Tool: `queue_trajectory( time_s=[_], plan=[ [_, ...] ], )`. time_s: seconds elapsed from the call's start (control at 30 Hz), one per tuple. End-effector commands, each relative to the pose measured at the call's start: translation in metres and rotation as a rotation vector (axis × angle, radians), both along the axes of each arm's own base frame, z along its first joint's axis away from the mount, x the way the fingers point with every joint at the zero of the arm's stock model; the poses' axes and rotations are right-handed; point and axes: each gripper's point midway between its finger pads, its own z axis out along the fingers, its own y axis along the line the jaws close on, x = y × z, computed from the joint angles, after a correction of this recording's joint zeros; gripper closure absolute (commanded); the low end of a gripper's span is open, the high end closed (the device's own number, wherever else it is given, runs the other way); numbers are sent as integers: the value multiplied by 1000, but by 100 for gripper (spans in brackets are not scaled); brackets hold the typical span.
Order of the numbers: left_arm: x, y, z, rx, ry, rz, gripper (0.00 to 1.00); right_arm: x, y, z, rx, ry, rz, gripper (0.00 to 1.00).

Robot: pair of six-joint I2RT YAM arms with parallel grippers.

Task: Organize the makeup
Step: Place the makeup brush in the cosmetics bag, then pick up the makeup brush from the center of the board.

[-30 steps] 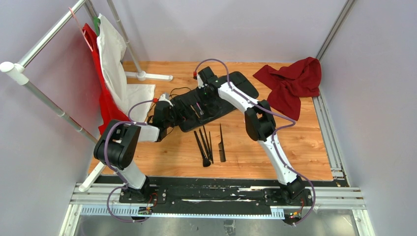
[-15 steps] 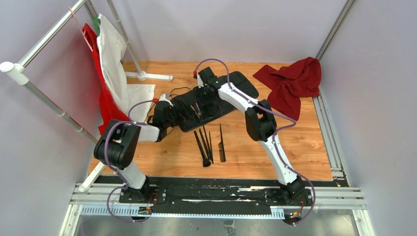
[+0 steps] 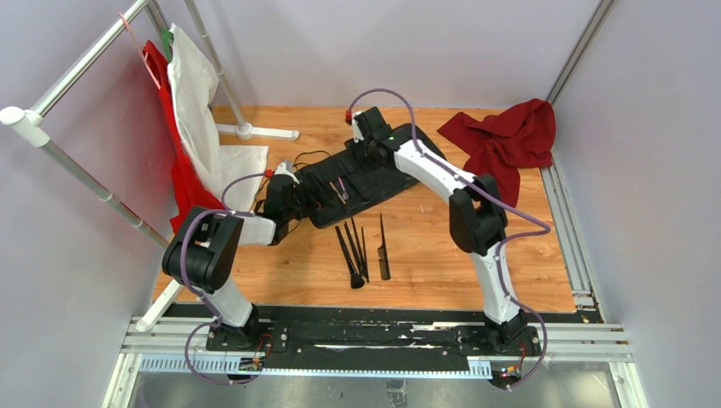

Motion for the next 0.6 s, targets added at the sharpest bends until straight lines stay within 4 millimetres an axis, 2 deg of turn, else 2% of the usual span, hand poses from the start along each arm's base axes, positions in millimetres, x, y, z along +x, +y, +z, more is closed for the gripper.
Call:
queue_trajectory(
  time_s=[0.0,0.1,0.3,0.57],
  plan=[
    [-2,-2,-7,6,24,-6,2,-22,-5,22,3,-42,5,54],
    [-2,-2,-4,5,18,-5,2,-53,-12,20,-17,-16,10,56],
    [-2,-3,-4,4,18,-9,2,-114,-22,1,-66,10,11,59],
    [-2,-4,-6,6,21,-16,2,-169,-17,-37,-67,82,20,63]
  ],
)
